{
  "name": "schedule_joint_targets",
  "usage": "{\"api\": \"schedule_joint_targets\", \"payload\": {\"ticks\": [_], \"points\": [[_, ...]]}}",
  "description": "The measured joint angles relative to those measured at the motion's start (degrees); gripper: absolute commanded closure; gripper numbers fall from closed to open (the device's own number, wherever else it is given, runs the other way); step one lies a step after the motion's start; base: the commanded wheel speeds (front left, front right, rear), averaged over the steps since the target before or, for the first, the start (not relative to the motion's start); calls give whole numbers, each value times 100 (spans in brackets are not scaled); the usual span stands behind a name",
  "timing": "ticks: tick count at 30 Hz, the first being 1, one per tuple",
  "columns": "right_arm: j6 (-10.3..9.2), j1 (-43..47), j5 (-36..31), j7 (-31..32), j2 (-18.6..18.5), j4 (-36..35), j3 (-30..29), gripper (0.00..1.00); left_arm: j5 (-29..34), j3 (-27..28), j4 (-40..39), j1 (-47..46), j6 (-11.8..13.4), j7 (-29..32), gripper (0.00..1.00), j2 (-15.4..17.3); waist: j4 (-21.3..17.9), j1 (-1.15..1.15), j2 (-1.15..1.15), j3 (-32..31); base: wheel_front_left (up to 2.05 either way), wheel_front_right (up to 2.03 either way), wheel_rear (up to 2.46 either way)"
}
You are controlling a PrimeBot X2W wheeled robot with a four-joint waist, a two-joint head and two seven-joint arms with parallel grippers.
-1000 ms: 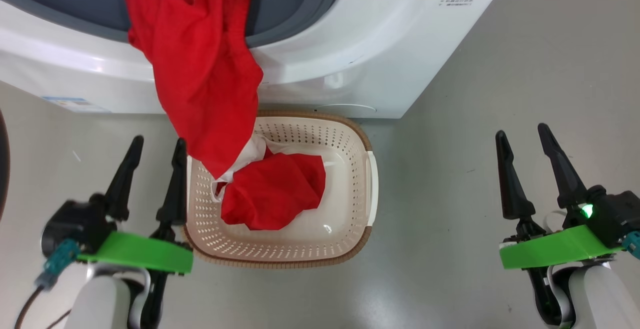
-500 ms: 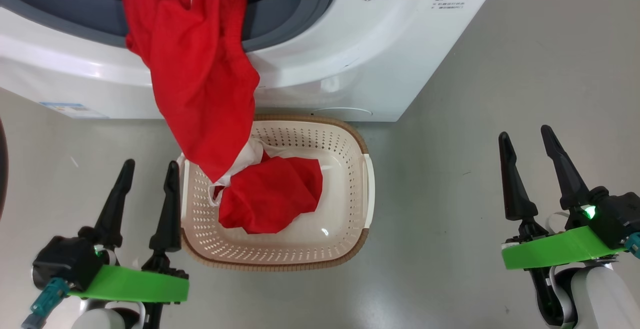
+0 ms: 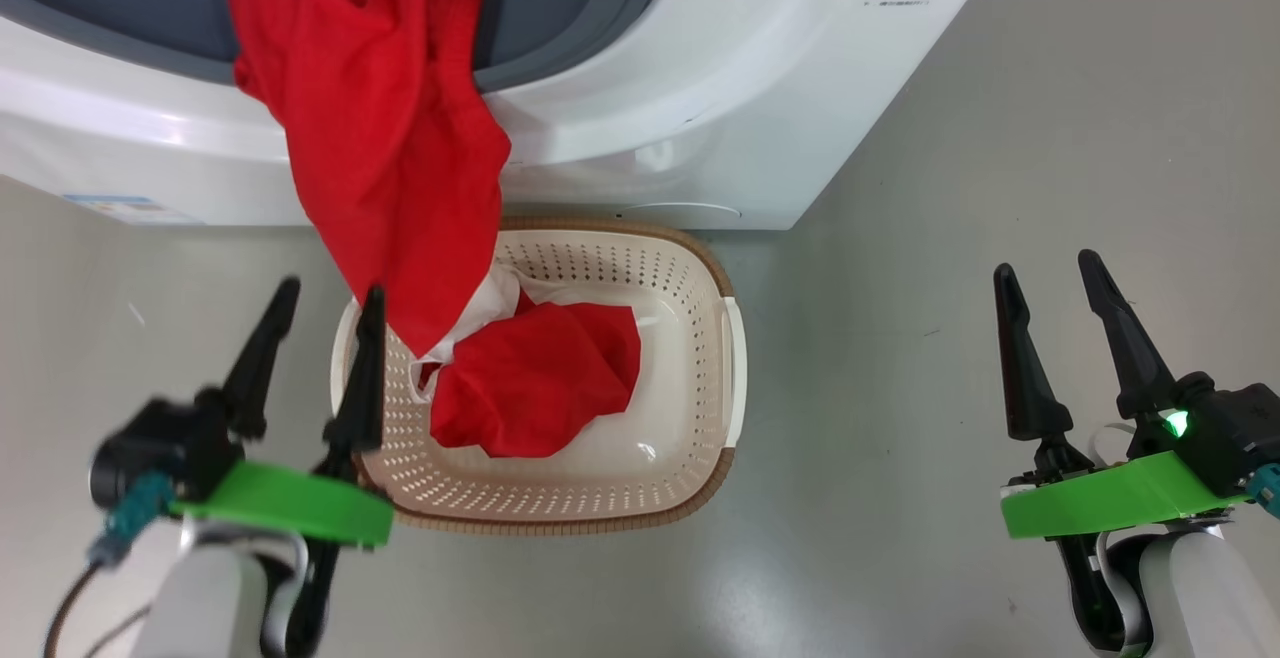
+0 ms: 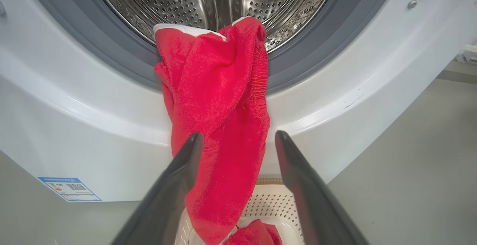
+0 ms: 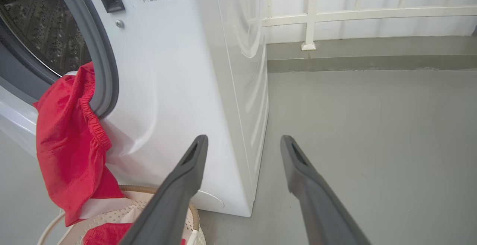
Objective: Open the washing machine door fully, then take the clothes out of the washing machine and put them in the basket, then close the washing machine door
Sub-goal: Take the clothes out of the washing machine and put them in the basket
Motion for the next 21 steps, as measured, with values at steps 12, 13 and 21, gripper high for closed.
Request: {"api": "schedule_joint_targets", "payload": {"ticks": [12, 13, 21], "points": [[0, -36, 1, 0, 0, 24, 81, 0, 0, -711, 1492, -2024, 0, 0, 0, 194, -4, 0, 0, 150, 0, 0, 0], [0, -37, 1, 0, 0, 24, 85, 0, 0, -775, 1633, -2201, 0, 0, 0, 199, -5, 0, 0, 162, 0, 0, 0], [0, -138, 1, 0, 0, 21, 121, 0, -66, -1330, 2889, -3523, 0, 49, 0, 194, -29, 0, 0, 276, 0, 0, 0]]}}
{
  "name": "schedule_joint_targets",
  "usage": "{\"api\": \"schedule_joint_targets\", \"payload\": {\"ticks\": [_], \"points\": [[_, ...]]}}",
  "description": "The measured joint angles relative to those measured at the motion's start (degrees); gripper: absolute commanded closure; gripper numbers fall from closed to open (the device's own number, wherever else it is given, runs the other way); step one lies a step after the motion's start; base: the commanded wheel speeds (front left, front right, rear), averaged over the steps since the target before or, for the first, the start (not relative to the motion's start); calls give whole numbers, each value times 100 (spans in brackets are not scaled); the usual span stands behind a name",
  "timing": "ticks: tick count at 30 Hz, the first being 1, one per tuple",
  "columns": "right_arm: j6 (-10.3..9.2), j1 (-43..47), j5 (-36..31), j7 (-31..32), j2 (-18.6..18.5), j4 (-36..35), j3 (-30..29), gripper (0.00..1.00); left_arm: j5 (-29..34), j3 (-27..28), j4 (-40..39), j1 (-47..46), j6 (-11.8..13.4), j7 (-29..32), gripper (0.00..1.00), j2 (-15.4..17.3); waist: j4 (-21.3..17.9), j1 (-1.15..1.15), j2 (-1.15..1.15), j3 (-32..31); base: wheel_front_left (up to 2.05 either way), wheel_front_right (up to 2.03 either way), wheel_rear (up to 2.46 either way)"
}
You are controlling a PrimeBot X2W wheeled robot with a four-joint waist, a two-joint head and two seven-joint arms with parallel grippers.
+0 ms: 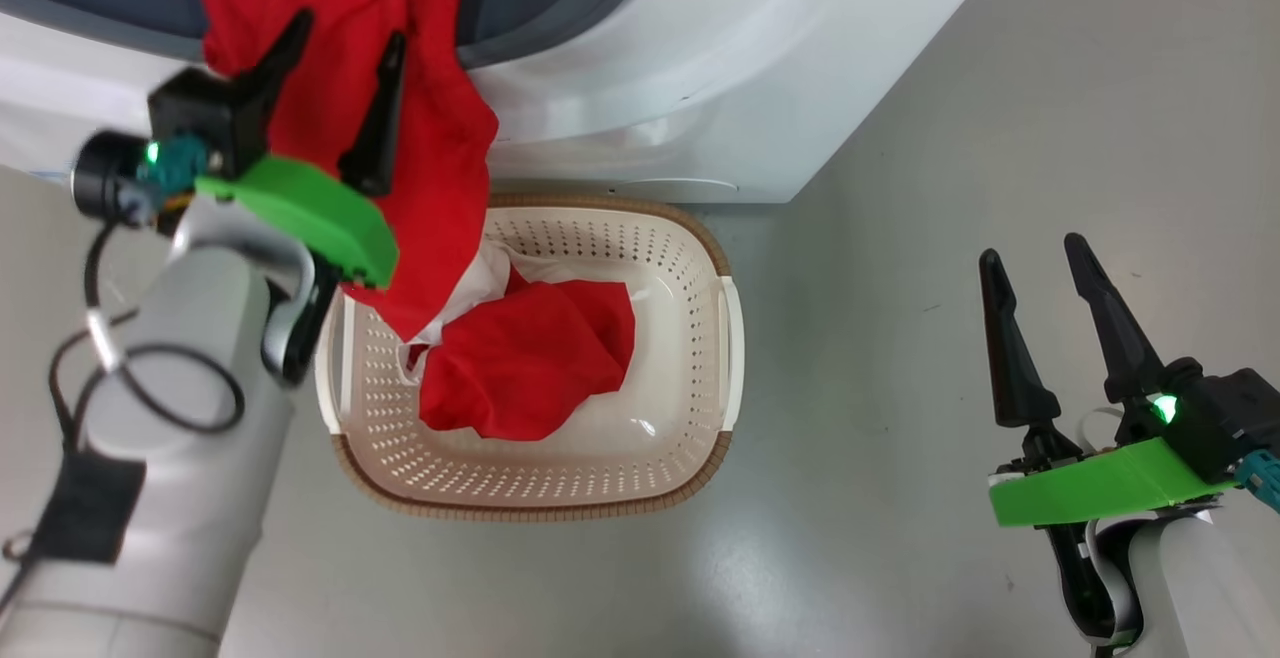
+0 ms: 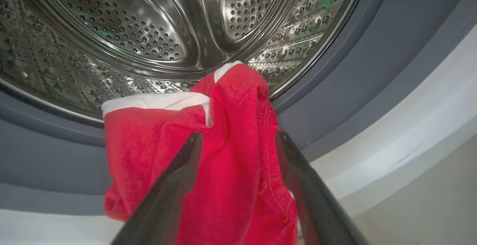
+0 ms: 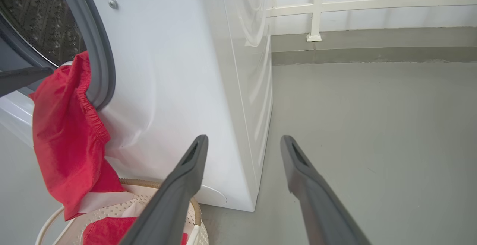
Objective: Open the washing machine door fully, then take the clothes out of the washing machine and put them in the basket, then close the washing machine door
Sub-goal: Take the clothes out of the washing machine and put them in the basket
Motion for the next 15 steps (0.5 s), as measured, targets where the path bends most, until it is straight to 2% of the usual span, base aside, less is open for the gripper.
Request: {"api": "schedule_joint_targets", "payload": {"ticks": [8, 15], "points": [[0, -67, 26, 0, -1, -3, 46, 0, -162, -478, 1055, -981, 0, 199, 0, -73, -92, 0, 0, 129, 0, 0, 0], [0, -152, 180, 0, -1, -1, 149, 0, -247, -793, 1867, -1482, -5, 279, 0, -99, -245, 0, 0, 190, 0, 0, 0]]}}
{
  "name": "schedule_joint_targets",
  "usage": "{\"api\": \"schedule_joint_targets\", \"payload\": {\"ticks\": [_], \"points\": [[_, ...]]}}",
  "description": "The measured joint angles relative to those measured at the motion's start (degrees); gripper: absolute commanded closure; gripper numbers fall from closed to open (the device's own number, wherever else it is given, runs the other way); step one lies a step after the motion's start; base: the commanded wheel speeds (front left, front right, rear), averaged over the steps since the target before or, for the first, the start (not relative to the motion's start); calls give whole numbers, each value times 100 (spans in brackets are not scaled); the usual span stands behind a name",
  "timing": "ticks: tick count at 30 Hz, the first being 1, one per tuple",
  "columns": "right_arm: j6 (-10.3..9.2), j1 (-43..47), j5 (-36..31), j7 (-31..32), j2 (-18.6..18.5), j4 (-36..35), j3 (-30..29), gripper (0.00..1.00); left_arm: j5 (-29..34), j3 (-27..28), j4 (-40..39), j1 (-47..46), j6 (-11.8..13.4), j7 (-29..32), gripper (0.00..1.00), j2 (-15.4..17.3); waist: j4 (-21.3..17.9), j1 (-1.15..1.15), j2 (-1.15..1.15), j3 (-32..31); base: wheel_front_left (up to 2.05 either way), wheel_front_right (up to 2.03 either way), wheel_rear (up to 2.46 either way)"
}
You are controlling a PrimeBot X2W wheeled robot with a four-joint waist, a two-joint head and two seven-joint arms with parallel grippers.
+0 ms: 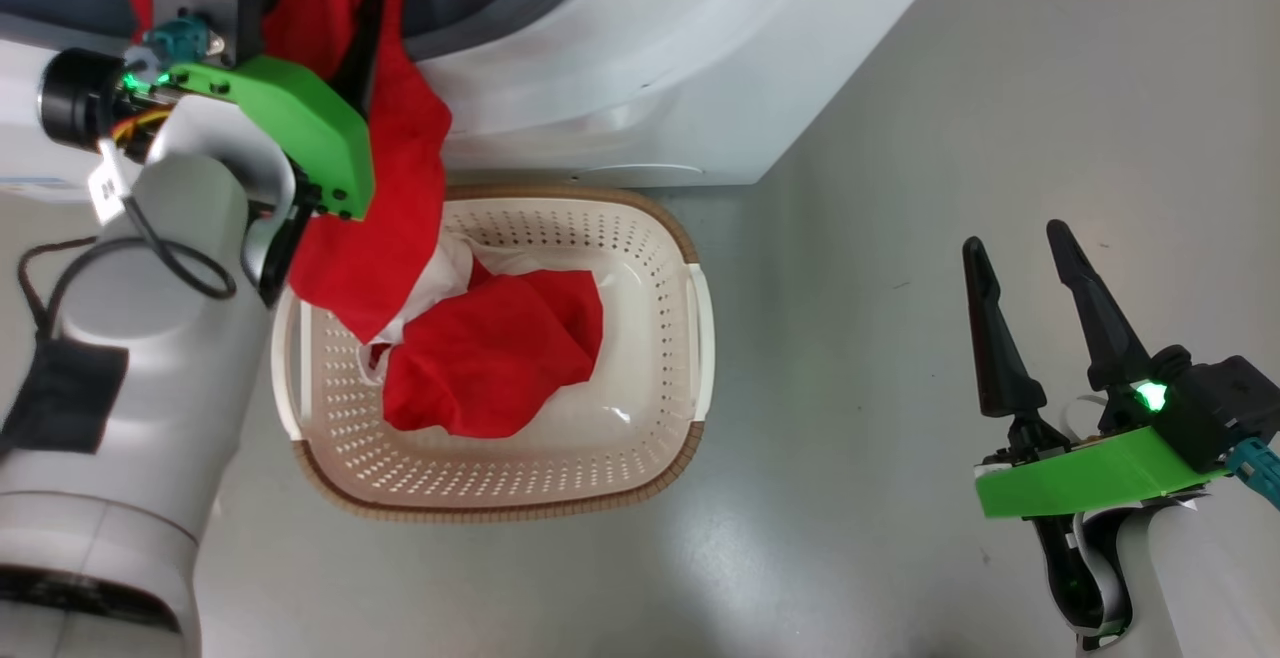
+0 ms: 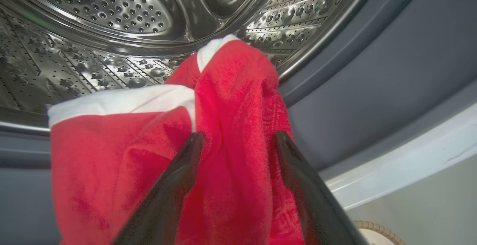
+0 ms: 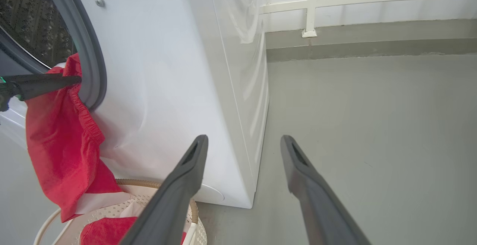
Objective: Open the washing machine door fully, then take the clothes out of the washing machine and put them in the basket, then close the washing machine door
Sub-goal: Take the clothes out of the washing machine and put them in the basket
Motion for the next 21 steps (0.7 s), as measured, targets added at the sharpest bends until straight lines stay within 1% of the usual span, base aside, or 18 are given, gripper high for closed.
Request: {"api": "schedule_joint_targets", "payload": {"ticks": [5, 6, 7, 8, 16, 18, 21], "points": [[0, -4, 32, 0, 0, -1, 51, 0, 10, -125, 471, -231, -30, -23, 0, 16, -109, 0, 0, 38, 0, 0, 0], [0, -4, 42, 0, 0, -1, 54, 0, 9, -137, 547, -260, -30, -37, 16, 15, -126, 0, 0, 42, 0, 0, 0], [0, -4, 42, 0, 0, -1, 55, 0, 9, -145, 606, -274, -30, -66, 54, 16, -140, 0, 0, 44, 0, 0, 0], [0, -5, 42, 0, 0, -1, 57, 0, 9, -181, 701, -281, -30, -87, 100, 19, -160, 0, 0, 41, 0, 0, 0], [0, -4, 41, 0, -1, -1, -8, 0, -236, -172, 667, -240, -30, -281, 100, -2, -75, 0, 0, -18, 0, 0, 0], [0, -4, 40, 0, 0, -1, -27, 0, -291, -133, 492, -158, -30, -287, 100, -2, -25, 0, 0, -33, 0, 0, 0], [0, -3, 38, 0, 0, -3, -51, 0, -367, 59, -40, 60, -30, -288, 100, 31, 48, 0, 0, -57, 0, 0, 0]]}}
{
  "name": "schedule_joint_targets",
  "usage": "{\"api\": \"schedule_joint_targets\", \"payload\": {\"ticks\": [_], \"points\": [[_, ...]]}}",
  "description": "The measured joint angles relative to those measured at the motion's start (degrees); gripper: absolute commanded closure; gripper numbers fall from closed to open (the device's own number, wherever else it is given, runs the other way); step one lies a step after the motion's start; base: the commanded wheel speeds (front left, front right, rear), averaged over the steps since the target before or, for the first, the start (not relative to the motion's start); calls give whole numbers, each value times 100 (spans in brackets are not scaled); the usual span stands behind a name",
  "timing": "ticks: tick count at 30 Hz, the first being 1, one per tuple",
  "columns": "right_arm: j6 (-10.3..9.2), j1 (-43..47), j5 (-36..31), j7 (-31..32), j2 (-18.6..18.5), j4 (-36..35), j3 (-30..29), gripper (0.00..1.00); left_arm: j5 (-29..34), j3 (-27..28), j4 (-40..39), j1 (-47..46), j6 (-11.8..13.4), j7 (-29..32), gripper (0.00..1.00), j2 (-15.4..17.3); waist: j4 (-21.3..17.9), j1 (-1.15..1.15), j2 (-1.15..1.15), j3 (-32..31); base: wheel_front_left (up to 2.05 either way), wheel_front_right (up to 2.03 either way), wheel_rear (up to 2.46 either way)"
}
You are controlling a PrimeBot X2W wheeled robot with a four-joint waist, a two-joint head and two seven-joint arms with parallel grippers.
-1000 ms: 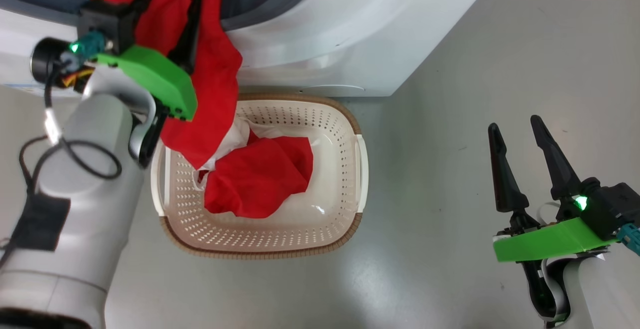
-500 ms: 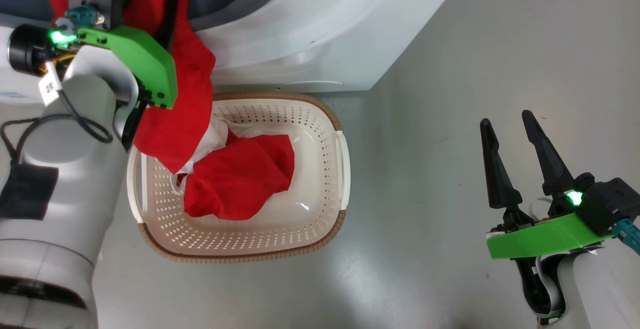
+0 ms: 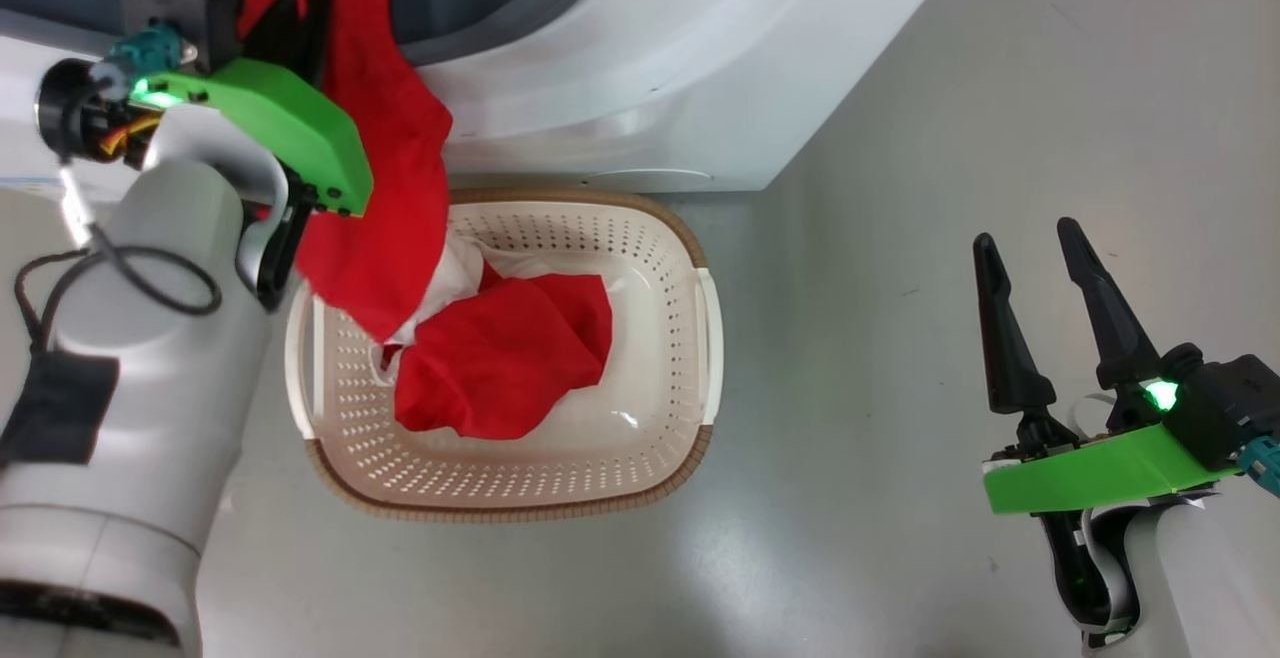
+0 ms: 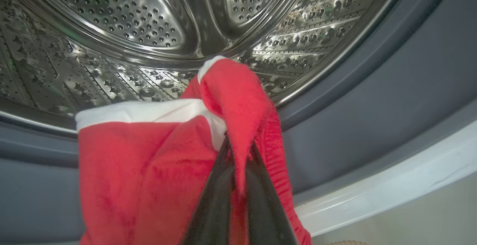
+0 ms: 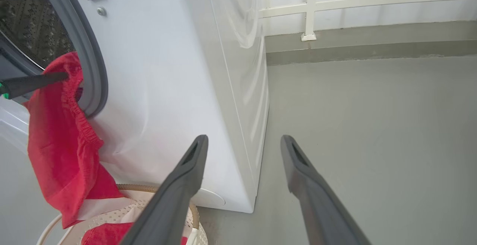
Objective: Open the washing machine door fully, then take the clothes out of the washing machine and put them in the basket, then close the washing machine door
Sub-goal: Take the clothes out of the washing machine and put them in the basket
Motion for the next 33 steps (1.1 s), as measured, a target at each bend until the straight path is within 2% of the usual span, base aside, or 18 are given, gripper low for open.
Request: {"api": "schedule_joint_targets", "payload": {"ticks": [7, 17, 33], "points": [[0, 5, -51, 0, 0, -7, -94, 0, 18, 620, -1209, 759, 0, 0, 100, 83, 150, 0, 0, -83, 0, 0, 0], [0, 114, -59, 0, 0, 2, -143, 0, 237, 1437, -2875, 2020, 0, -1, 100, -49, 264, 0, 0, -329, 0, 0, 0], [0, 285, -104, 0, 0, 3, -148, 0, 319, 1619, -4876, 4235, 0, -1, 100, -227, 342, 0, 0, -497, 0, 0, 0]]}}
